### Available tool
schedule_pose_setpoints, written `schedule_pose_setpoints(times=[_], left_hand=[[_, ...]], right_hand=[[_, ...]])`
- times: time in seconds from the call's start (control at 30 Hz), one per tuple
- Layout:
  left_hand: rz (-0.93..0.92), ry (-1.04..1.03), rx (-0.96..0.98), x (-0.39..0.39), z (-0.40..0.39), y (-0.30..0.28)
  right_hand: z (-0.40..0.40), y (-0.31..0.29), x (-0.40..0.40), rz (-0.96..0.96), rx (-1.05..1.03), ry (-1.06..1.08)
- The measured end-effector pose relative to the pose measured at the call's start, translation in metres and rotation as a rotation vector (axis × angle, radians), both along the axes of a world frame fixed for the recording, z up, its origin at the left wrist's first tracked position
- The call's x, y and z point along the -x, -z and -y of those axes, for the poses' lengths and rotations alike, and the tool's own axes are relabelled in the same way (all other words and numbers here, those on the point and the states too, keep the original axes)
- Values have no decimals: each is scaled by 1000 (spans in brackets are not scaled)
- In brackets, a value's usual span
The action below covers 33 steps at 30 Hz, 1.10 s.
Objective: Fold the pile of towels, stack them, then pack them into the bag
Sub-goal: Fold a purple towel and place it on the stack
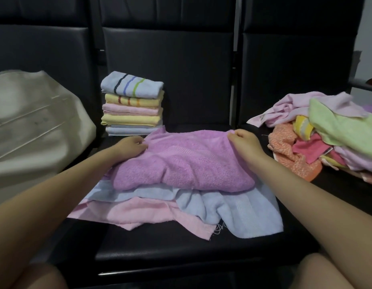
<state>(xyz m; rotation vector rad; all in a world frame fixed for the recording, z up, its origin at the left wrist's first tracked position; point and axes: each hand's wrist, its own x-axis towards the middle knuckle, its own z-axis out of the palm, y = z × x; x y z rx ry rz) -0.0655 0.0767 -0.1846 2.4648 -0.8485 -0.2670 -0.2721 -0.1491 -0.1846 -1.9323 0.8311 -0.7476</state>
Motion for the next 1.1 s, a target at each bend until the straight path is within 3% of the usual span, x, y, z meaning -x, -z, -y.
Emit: schedule_pose_setpoints(times=[0.13,0.27,0.37,0.43,0.57,0.7,0.77,0.83,1.0,1.1], left_hand=[[-156,-79,132,-1,-1,0],[-131,-88,91,2,1,-2],[-282,-38,273,3,-1,-2],[-271,-8,311,4,-2,-3],[-227,21,284,11,2,-3],[-401,-95,468,15,1,-5],[-446,-114,572,20,2,-8],[-453,-111,611,28,4,-10],[-529,-121,737,43,-3,-25],[-452,-137,806,57,-14,-43]], right_hand=[[4,5,-4,-183,-31,29],[5,-10,7,-446,-30,-12],[2,-17,15,-702,-57,-5],[1,-16,20,-747,-48,-1],[-3,-18,22,-542,-47,24],[-4,-10,22,-34,-444,12],[-6,-7,23,30,-576,-96],[-12,-6,21,-14,-550,-148],[-25,-22,18,188,-738,-98],[-31,-47,32,284,-828,-127]])
